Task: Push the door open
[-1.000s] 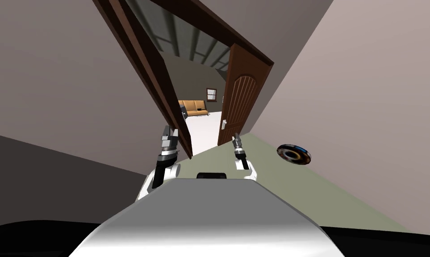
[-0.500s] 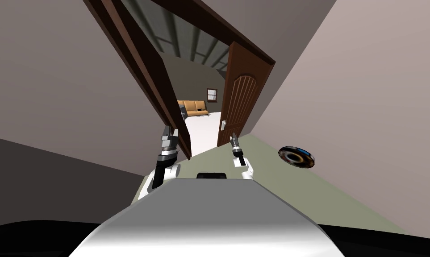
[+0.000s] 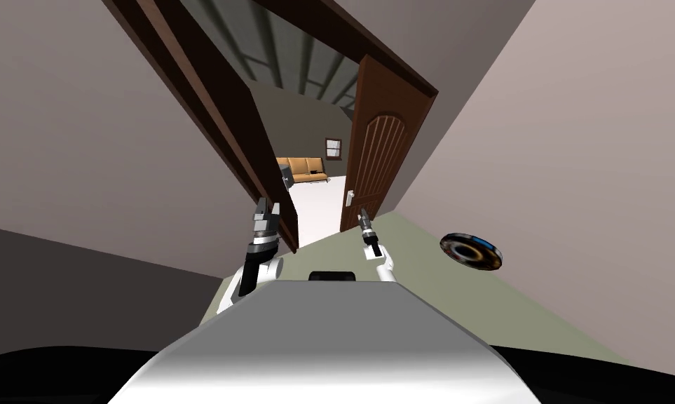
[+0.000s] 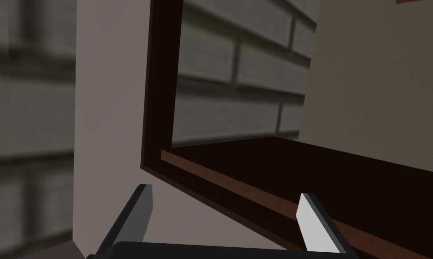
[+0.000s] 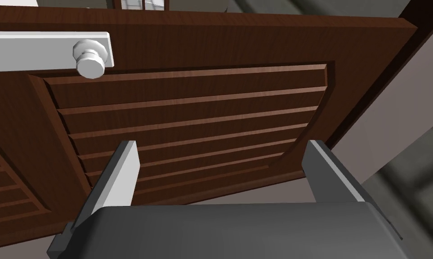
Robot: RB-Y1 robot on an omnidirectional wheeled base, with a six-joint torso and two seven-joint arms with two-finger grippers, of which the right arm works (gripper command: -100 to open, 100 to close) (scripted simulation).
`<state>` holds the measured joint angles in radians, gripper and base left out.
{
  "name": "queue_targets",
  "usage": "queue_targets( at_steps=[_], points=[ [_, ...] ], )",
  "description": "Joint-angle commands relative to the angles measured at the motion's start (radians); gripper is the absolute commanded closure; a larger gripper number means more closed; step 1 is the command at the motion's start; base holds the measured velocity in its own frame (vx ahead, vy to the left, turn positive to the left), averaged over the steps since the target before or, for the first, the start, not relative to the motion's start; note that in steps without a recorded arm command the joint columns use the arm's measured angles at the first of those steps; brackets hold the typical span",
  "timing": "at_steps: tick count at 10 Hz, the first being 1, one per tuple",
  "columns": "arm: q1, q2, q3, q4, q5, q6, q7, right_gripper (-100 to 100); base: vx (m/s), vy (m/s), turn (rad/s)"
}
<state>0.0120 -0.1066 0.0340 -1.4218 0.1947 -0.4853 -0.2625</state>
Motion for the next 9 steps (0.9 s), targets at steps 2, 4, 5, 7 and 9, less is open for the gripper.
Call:
queue_targets(
  at_steps=[2,4,5,7,9],
  points=[
    [-0.054,0.001,0.008,0.08,0.014,-0.005,-0.02,-100,0.075,-0.097,0.04],
    [-0.094,-0.001,0.014,0.149,0.025,-0.007,-0.037,-100,0.094,-0.116,0.038],
    [-0.114,-0.002,0.016,0.181,0.03,-0.008,-0.046,-100,0.11,-0.098,0.046],
    [-0.154,-0.003,0.022,0.243,0.04,-0.01,-0.062,-100,0.097,-0.084,0.036],
    [-0.172,-0.004,0.024,0.273,0.044,-0.012,-0.07,-100,0.056,-0.081,0.023]
  ],
)
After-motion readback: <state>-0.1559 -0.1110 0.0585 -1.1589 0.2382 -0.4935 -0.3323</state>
